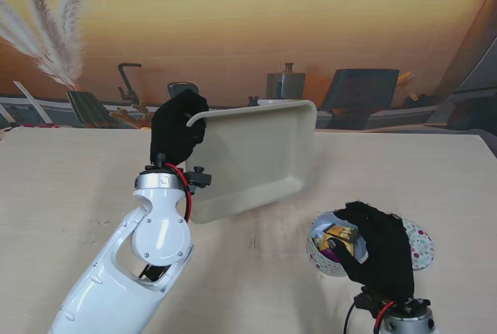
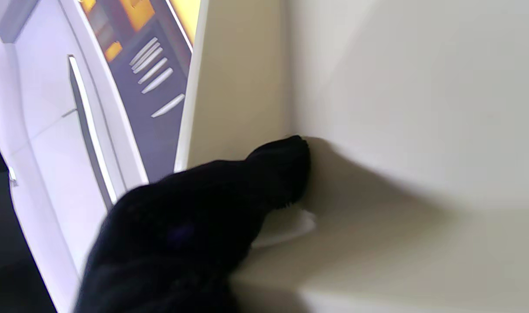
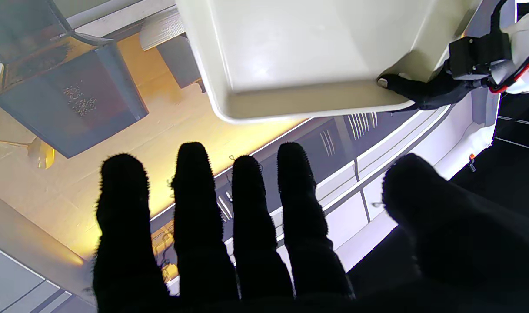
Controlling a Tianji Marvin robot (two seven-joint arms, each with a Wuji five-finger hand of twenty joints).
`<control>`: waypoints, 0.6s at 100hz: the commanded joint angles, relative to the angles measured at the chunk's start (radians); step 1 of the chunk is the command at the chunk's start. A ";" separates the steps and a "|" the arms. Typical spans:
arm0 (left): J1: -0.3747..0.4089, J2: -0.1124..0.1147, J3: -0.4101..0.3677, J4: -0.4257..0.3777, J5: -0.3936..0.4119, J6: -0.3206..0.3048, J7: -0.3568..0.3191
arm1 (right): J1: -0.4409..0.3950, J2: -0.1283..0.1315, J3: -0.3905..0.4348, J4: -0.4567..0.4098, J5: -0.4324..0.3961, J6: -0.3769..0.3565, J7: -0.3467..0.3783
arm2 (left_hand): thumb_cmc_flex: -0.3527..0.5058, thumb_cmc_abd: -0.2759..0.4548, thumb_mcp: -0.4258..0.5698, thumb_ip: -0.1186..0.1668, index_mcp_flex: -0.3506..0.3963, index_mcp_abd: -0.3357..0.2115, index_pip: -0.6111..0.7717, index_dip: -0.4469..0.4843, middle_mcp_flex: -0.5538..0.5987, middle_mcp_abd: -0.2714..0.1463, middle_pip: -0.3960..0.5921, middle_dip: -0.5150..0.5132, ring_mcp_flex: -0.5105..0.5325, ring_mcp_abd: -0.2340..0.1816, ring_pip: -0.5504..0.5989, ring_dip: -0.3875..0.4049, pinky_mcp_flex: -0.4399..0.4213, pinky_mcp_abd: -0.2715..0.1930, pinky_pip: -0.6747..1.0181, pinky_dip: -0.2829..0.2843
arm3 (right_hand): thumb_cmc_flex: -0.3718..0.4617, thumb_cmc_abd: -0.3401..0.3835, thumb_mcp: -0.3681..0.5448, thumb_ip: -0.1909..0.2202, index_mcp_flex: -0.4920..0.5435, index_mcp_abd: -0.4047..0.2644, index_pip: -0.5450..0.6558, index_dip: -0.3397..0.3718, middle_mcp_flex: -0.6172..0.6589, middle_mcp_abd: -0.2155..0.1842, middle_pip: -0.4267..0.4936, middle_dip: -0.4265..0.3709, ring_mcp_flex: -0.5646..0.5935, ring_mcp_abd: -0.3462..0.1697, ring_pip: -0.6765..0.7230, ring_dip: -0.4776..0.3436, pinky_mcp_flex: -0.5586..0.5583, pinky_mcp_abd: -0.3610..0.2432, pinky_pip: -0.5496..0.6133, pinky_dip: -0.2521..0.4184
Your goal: Pour cookies into a cookie box
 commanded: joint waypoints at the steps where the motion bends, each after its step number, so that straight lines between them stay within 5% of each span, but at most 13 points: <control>1: 0.012 0.009 -0.022 -0.006 -0.010 0.013 -0.017 | 0.005 -0.002 -0.007 -0.002 0.001 -0.005 0.021 | 0.055 0.104 0.151 0.087 0.027 -0.022 0.040 -0.005 0.106 -0.103 0.165 0.022 0.109 -0.061 0.177 0.011 0.022 0.012 0.054 -0.011 | -0.024 0.002 0.017 0.000 0.003 0.000 -0.019 -0.003 -0.001 0.006 -0.006 -0.001 -0.022 0.033 -0.007 0.007 -0.015 0.015 -0.004 -0.010; 60: 0.046 0.003 -0.141 0.109 -0.115 0.092 -0.030 | 0.052 -0.002 -0.029 0.021 0.031 -0.014 0.077 | 0.067 0.100 0.141 0.078 0.027 -0.010 0.035 -0.007 0.100 -0.089 0.159 0.029 0.099 -0.046 0.180 0.016 0.006 0.012 0.061 0.000 | -0.024 0.002 0.016 0.000 0.002 0.001 -0.019 -0.003 -0.001 0.007 -0.006 0.000 -0.022 0.033 -0.006 0.008 -0.015 0.014 -0.004 -0.009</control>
